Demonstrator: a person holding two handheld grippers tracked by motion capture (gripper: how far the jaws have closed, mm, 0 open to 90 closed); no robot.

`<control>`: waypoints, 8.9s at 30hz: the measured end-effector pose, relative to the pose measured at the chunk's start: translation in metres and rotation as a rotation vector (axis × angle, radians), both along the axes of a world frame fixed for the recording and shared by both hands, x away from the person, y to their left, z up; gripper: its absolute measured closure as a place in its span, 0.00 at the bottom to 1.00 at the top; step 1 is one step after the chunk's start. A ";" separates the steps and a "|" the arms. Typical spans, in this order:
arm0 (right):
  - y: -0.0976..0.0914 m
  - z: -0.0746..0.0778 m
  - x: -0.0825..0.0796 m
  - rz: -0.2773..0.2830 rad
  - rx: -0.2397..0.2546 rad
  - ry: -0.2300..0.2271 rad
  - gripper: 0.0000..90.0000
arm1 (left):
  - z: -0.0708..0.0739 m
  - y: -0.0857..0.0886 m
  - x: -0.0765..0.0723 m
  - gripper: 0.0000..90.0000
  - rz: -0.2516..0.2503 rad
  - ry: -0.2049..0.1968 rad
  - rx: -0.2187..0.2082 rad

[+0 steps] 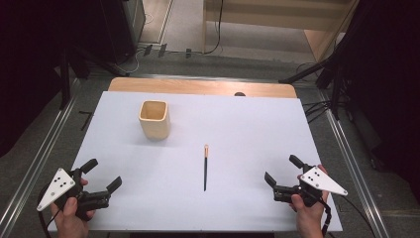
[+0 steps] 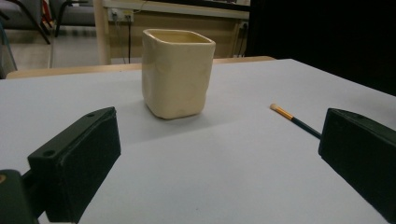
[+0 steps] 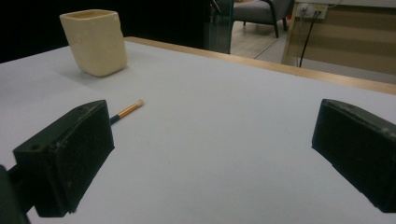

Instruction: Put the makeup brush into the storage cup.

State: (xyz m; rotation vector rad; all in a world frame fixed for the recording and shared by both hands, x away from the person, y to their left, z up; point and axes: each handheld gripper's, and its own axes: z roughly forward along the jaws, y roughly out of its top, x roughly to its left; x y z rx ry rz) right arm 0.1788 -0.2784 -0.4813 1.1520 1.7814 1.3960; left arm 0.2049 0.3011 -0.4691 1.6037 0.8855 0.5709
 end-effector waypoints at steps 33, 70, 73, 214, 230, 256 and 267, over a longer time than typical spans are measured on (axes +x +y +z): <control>0.038 0.025 0.011 0.041 -0.024 -0.009 0.00 | -0.002 -0.002 -0.001 0.00 -0.009 -0.001 0.025; 0.115 0.049 0.069 0.168 -0.051 0.049 0.00 | -0.004 -0.009 -0.001 0.00 -0.023 0.008 0.039; 0.119 0.051 0.073 0.185 -0.061 0.056 0.00 | -0.004 -0.009 -0.001 0.00 -0.023 0.008 0.038; 0.166 0.016 0.122 0.116 -0.122 0.642 0.94 | 0.001 -0.106 0.033 0.00 -0.163 0.049 0.033; 0.144 0.024 0.103 0.182 0.036 0.448 0.94 | 0.017 -0.147 0.049 0.00 -0.203 0.010 0.018; 0.144 0.030 0.082 0.242 0.121 0.209 0.94 | 0.012 -0.175 0.054 0.00 -0.319 0.043 -0.014; 0.142 0.035 0.077 0.282 0.181 0.170 0.94 | 0.009 -0.186 0.054 0.09 -0.328 0.102 -0.012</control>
